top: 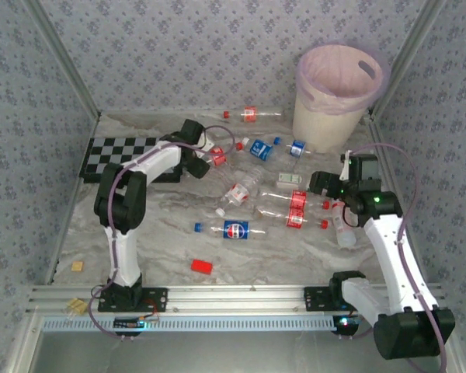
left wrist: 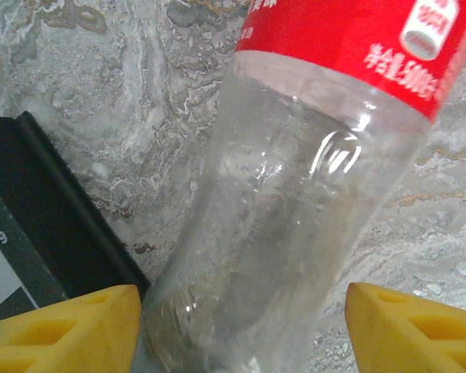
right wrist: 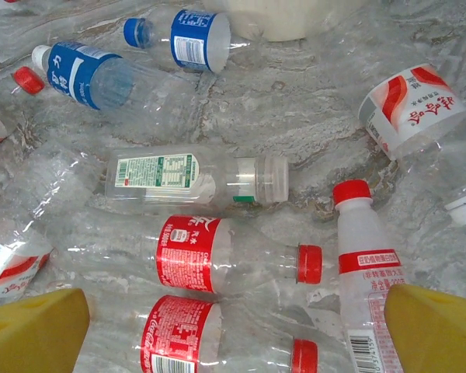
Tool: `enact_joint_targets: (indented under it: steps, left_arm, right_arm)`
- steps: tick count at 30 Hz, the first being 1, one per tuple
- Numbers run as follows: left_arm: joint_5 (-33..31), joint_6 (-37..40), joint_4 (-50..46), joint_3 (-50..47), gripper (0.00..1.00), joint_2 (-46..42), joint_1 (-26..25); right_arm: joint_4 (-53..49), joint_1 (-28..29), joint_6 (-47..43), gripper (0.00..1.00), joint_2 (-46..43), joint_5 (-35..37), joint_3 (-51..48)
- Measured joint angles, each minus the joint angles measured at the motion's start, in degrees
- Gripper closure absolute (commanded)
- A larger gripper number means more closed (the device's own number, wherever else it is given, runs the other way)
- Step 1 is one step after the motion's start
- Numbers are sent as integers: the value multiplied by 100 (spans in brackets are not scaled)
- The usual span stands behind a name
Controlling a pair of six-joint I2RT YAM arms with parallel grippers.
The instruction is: Put the plastic bottles in the bin
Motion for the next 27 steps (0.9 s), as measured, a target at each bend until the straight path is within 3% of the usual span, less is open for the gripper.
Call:
enact_joint_targets:
  steps: [2,6,12,16,22,27]
  left_arm:
    - [-13,-4,-72,66,30,87,2]
    - [-59,-37,-155,98,44,173,0]
    - [-170,-170,-199,107,54,149,0]
    - [-179,-334,-302,-76,55,-160,0]
    - [577,-1425,210,-1309,56,-1937,-11]
    - [1318,-2291,1180,-2229,56,-3189,-391]
  right_arm:
    - [-72,0,-2,0,-13,-2,0]
    - [-175,9,0,0,-24,-9,0]
    - [-256,15,7,0,-85,-144,111]
    - [-81,92,173,0,-192,-636,151]
    - [1176,542,890,0,-42,-1683,140]
    - [1722,1346,1180,0,887,-1939,605]
